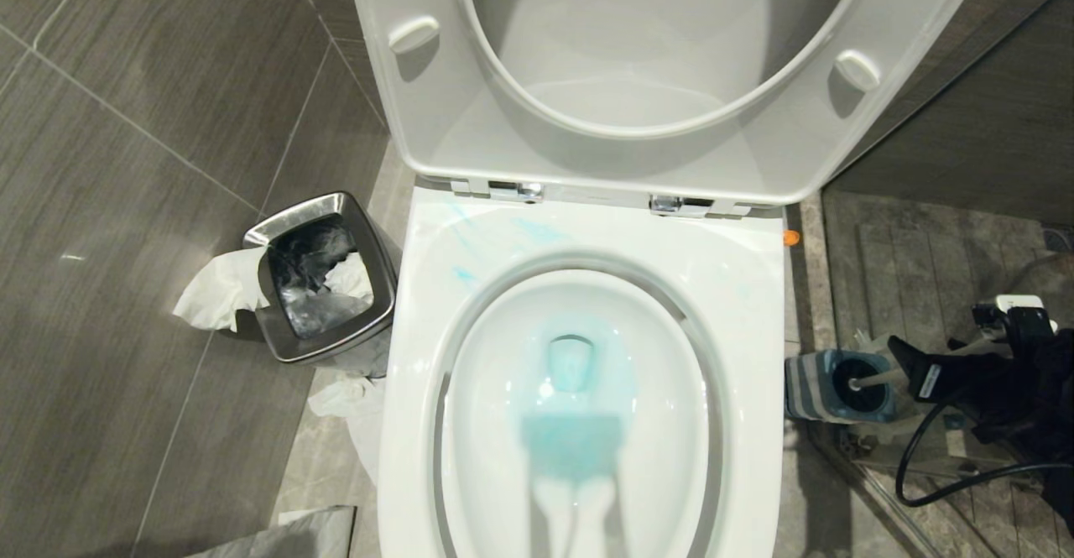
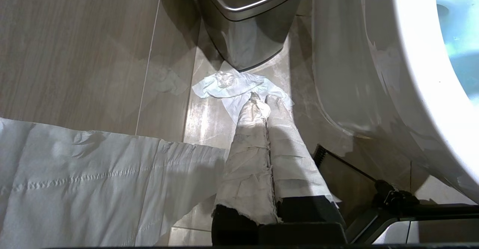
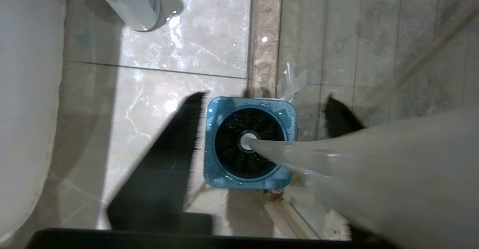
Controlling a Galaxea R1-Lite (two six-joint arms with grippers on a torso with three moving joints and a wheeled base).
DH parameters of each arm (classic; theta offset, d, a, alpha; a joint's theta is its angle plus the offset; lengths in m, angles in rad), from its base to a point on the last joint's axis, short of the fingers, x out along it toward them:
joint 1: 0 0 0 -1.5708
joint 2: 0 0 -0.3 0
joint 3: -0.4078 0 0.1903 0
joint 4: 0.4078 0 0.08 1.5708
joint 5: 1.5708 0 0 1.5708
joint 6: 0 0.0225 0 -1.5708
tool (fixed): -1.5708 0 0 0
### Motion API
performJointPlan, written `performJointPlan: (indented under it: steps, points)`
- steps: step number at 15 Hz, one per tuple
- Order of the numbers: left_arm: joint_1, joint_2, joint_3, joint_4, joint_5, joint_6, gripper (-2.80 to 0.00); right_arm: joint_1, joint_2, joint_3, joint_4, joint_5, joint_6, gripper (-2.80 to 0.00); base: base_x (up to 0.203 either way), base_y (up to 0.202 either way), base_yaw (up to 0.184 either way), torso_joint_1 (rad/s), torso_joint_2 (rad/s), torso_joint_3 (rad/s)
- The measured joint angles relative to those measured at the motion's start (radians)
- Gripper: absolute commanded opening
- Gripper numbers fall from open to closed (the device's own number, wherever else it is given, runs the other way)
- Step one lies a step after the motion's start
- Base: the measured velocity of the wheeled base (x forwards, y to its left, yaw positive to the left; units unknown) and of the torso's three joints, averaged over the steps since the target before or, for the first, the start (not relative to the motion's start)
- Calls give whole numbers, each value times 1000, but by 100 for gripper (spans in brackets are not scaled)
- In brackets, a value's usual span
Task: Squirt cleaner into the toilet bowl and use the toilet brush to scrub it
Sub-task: Scrub the toilet bowl
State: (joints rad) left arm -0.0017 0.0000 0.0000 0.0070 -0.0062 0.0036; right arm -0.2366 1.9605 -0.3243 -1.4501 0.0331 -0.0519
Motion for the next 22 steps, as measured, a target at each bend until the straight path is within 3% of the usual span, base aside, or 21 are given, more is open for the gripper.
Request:
performJointPlan:
  steps: [13, 22]
  points:
    - [0, 0, 0, 0, 0, 0, -280, 0, -3, 70, -75, -23, 7, -280, 0, 0, 0, 0, 0, 0]
    - [0, 0, 0, 0, 1, 0, -280, -1, -249, 191, -69, -25, 4, -280, 0, 0, 0, 0, 0, 0]
